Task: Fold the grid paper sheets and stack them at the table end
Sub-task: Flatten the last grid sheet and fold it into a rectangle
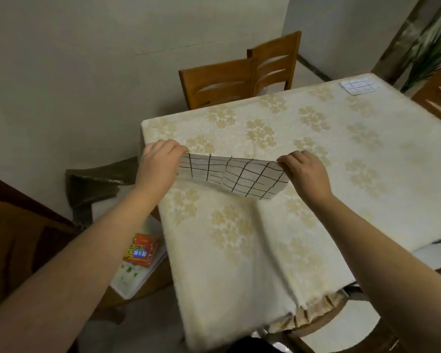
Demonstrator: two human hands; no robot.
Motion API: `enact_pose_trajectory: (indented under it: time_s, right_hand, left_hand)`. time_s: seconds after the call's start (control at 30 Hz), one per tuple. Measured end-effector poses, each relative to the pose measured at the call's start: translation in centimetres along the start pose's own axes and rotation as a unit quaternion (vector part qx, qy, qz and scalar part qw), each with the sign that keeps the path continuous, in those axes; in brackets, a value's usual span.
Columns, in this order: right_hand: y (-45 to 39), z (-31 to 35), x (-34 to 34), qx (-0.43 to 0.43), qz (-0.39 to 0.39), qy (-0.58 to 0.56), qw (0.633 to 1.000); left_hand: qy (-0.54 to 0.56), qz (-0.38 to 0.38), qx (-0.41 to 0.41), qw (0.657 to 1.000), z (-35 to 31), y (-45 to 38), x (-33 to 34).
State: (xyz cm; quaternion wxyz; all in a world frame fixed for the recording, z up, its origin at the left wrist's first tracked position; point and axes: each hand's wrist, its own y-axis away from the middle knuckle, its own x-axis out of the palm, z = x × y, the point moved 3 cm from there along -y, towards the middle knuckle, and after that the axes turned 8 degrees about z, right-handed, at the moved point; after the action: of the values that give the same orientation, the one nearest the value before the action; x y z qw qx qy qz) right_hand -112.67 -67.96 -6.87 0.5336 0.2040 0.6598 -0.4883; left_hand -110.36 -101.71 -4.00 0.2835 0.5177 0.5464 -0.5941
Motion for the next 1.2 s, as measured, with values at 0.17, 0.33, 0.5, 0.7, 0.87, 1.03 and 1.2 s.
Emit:
enact_pose_trajectory:
  time_s: [0.17, 0.33, 0.5, 0.7, 0.87, 1.03, 1.2]
  right_hand:
    - [5.0, 2.8, -1.1, 0.003, 0.006, 0.014, 1.000]
    - [12.0, 7.6, 0.7, 0.033, 0.069, -0.044, 0.996]
    - [17.8, 12.5, 5.1, 0.074, 0.200, -0.082, 0.974]
    - [21.1, 15.6, 8.5, 0.089, 0.322, -0.095, 0.938]
    - [20.4, 16.4, 8.5, 0.097, 0.341, -0.107, 0.929]
    - [17.8, 15.5, 9.0, 0.069, 0.310, -0.091, 0.944]
    - [13.5, 14.2, 10.2, 0.047, 0.306, -0.086, 0.947]
  left_hand:
    - [0.022, -0.066, 0.030, 0.997, 0.7, 3.9, 1.5]
    - [0.074, 0.011, -0.037, 0.997, 1.5, 9.2, 5.3]
    - [0.092, 0.138, -0.124, 0.978, 2.8, 13.9, 9.6]
    - [0.189, 0.240, -0.229, 0.924, 4.3, 19.1, 13.5]
    - [0.267, 0.245, -0.253, 0.897, 4.6, 20.7, 14.5]
    - [0.287, 0.261, -0.259, 0.885, 4.3, 20.7, 14.7]
    - [0.236, 0.249, -0.228, 0.911, 2.1, 20.4, 14.5]
